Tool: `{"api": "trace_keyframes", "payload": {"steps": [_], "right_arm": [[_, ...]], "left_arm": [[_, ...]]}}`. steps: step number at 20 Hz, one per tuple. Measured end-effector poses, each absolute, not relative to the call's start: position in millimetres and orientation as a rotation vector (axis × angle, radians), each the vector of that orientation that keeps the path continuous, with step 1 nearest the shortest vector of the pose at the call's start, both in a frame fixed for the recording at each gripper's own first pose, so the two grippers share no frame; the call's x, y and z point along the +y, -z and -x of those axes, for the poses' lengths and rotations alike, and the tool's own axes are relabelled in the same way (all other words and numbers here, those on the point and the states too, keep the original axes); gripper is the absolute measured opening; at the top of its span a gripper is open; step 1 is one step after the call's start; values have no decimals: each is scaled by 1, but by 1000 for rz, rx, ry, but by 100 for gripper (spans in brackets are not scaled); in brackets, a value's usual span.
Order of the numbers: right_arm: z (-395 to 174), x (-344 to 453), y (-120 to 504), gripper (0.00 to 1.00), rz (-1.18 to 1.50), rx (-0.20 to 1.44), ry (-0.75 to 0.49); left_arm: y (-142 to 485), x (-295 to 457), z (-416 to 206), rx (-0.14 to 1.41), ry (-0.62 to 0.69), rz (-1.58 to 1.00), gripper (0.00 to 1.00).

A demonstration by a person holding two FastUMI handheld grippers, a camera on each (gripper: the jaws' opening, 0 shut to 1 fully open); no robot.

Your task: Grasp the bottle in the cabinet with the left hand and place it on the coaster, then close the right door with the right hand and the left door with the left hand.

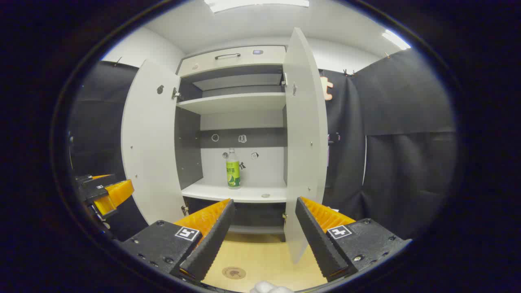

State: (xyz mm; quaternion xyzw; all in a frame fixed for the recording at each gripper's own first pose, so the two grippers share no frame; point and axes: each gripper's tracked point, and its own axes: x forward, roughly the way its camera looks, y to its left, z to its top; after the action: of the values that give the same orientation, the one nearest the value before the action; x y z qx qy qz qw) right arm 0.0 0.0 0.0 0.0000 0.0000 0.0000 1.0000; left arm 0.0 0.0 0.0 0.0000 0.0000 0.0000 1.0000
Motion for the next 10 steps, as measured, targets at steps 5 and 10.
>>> {"api": "trace_keyframes", "payload": {"steps": [5, 10], "right_arm": [[-5, -2, -3, 95, -9, 0, -1], [-7, 2, -3, 95, -7, -7, -4]], "left_arm": [[0, 1, -5, 3, -13, -16, 94], [-1, 0, -7, 0, -11, -24, 94]]}}
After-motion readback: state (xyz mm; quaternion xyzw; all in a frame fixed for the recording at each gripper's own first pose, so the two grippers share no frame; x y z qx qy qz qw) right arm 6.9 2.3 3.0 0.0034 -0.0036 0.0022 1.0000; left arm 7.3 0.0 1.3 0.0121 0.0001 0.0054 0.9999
